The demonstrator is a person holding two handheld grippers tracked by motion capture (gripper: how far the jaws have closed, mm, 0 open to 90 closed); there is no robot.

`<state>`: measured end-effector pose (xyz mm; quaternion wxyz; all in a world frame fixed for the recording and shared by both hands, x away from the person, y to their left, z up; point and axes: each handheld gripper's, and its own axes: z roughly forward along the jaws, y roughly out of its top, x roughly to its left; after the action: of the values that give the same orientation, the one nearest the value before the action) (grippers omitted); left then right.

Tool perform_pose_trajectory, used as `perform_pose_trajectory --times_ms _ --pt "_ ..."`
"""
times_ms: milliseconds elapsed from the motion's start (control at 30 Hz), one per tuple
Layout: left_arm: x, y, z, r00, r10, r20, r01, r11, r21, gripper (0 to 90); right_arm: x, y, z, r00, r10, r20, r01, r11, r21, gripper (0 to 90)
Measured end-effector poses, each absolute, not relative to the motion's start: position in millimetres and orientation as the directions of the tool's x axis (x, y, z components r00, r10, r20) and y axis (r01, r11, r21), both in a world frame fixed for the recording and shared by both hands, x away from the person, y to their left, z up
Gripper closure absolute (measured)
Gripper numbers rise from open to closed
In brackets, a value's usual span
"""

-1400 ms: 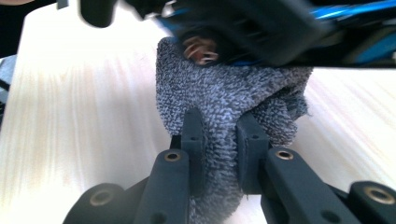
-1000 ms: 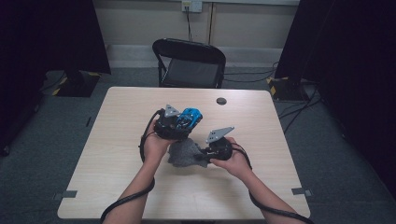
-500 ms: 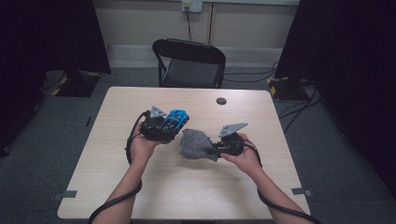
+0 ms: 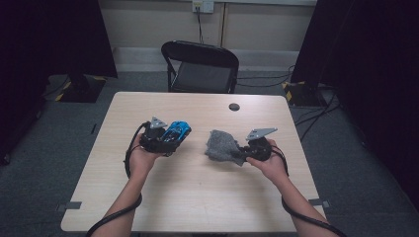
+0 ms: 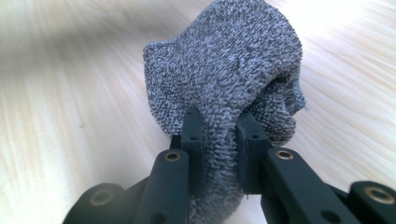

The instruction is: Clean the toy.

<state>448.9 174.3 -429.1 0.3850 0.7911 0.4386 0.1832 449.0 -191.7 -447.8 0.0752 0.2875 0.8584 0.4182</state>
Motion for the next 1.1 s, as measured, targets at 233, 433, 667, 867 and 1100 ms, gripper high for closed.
perform_pose_trajectory --times_ms 233,433,667,867,1100 --pt "449 187 -437 0.527 0.848 -0.057 0.575 -0.307 0.758 28.0 455 -206 -447 -0.798 0.593 0.104 0.444 0.463 0.767 76.5" --pt "449 196 -446 0.517 0.854 -0.056 0.595 -0.311 0.741 28.0 461 -218 -448 -0.77 0.629 0.105 0.466 0.441 0.767 76.4" --pt "450 208 -459 0.503 0.862 -0.064 0.622 -0.309 0.72 27.9 465 -233 -453 -0.735 0.668 0.116 0.496 0.412 0.765 76.3" --pt "449 214 -467 0.493 0.868 -0.054 0.636 -0.317 0.703 27.9 470 -241 -456 -0.711 0.694 0.118 0.514 0.397 0.761 76.0" --pt "451 215 -475 0.498 0.866 -0.043 0.645 -0.337 0.685 27.9 473 -246 -465 -0.679 0.724 0.122 0.537 0.376 0.756 75.3"
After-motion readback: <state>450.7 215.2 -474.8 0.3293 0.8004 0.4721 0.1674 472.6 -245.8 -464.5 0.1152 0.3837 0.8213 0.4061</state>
